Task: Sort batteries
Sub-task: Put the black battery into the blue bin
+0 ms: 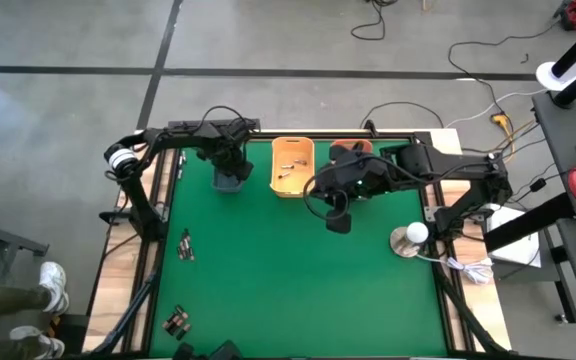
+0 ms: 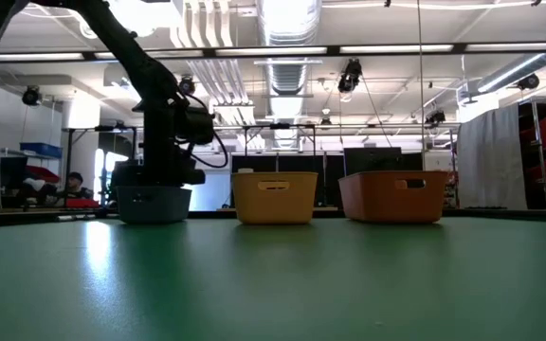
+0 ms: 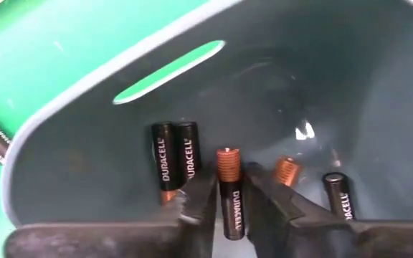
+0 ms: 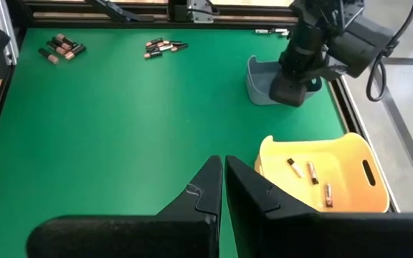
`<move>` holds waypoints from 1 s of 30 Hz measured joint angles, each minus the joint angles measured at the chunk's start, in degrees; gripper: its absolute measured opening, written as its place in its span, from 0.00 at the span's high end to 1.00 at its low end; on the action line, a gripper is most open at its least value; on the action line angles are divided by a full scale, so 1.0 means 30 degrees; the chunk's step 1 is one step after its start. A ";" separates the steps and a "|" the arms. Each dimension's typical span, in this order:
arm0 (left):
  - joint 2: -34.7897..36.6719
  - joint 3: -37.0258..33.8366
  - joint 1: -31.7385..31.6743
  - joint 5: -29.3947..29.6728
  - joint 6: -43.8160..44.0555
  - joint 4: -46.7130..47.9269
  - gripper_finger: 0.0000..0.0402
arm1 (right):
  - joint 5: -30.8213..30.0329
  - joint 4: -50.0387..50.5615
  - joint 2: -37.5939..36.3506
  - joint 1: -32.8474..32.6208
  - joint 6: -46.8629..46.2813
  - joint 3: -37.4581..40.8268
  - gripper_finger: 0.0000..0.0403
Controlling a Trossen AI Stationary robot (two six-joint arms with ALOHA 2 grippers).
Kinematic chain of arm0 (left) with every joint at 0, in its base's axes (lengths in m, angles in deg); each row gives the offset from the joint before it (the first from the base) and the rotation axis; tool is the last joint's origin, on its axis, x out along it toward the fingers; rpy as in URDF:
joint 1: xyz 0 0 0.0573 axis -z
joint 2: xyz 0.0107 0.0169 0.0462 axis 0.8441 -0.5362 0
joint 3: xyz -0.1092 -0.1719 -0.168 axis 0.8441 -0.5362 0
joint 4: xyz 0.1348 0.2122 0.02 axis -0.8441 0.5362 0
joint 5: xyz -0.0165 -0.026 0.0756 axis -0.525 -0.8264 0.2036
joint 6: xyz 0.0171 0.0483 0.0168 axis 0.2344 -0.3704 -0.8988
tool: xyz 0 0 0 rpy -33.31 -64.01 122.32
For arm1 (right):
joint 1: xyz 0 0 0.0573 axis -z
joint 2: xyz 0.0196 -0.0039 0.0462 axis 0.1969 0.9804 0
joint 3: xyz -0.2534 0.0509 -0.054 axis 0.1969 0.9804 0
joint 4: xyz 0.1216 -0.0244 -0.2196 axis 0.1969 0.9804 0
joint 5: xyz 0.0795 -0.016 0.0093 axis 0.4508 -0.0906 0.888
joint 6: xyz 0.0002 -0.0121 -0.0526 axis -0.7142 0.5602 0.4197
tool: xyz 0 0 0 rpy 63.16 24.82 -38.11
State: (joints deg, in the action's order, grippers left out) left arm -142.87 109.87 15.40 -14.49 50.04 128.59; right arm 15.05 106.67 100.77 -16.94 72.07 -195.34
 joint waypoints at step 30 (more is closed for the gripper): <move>1.4830 0.0073 1.6230 0.1290 1.6591 0.7523 0.49 | -0.1032 -0.2552 -0.1494 0.1240 0.2633 0.2474 0.97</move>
State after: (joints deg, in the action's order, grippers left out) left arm -98.38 110.09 64.09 -10.62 99.81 151.15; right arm 11.96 99.02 96.29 -13.22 79.97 -187.92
